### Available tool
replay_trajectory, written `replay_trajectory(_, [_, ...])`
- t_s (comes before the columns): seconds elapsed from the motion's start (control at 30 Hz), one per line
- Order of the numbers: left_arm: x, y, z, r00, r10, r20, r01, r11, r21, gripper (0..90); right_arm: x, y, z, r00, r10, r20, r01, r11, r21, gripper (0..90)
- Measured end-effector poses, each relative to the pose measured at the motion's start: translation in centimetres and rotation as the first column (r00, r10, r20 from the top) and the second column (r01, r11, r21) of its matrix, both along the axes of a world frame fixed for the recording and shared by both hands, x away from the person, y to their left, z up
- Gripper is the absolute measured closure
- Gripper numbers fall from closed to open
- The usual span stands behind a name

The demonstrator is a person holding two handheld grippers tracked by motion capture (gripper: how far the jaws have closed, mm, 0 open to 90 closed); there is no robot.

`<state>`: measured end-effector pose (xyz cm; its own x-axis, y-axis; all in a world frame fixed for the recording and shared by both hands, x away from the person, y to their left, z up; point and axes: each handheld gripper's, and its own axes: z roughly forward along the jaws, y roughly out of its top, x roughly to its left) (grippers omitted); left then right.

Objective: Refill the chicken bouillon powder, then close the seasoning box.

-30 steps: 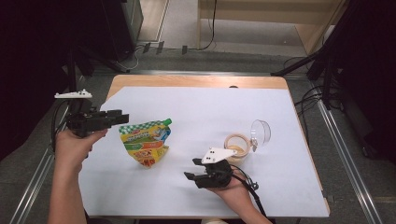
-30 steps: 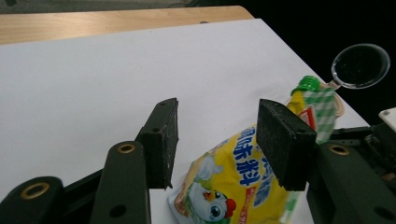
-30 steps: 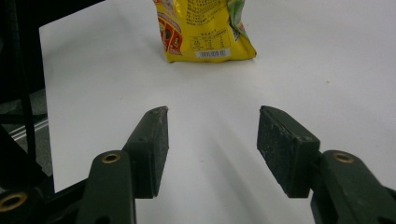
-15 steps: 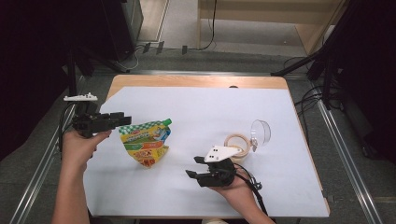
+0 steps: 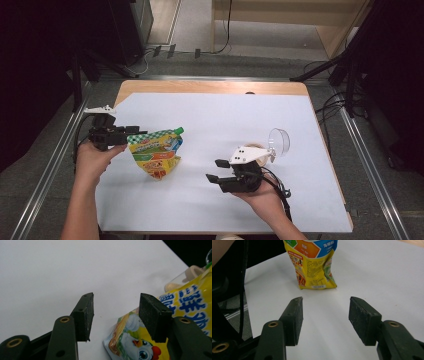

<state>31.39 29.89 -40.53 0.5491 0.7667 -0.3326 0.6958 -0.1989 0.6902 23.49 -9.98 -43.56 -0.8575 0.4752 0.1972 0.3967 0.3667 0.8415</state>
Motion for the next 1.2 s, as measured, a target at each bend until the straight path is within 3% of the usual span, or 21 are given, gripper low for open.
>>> replay_trajectory(0.37, [0.1,-0.6,-1.6,0.9998,-0.018,0.003,0.018,0.9998,0.009,46.0,1.0,-1.8,1.4,0.9998,-0.018,-0.002,0.018,0.999,-0.029,46.4])
replay_trajectory(0.5, [0.0,-1.0,-2.2,0.9996,-0.026,0.013,0.026,0.9992,0.030,46.5,1.4,-2.5,2.0,0.9996,-0.027,-0.005,0.027,0.999,-0.032,46.4])
replay_trajectory(0.67, [-0.1,-1.1,-2.8,0.9997,-0.026,0.004,0.026,0.9994,0.021,46.8,1.8,-3.7,2.9,0.9990,-0.045,0.002,0.045,0.999,-0.024,47.5])
replay_trajectory(1.2, [-0.3,-1.4,-2.9,0.9987,-0.049,0.011,0.049,0.9983,0.030,46.5,2.9,-8.4,5.7,0.9905,-0.136,0.019,0.136,0.991,0.014,53.3])
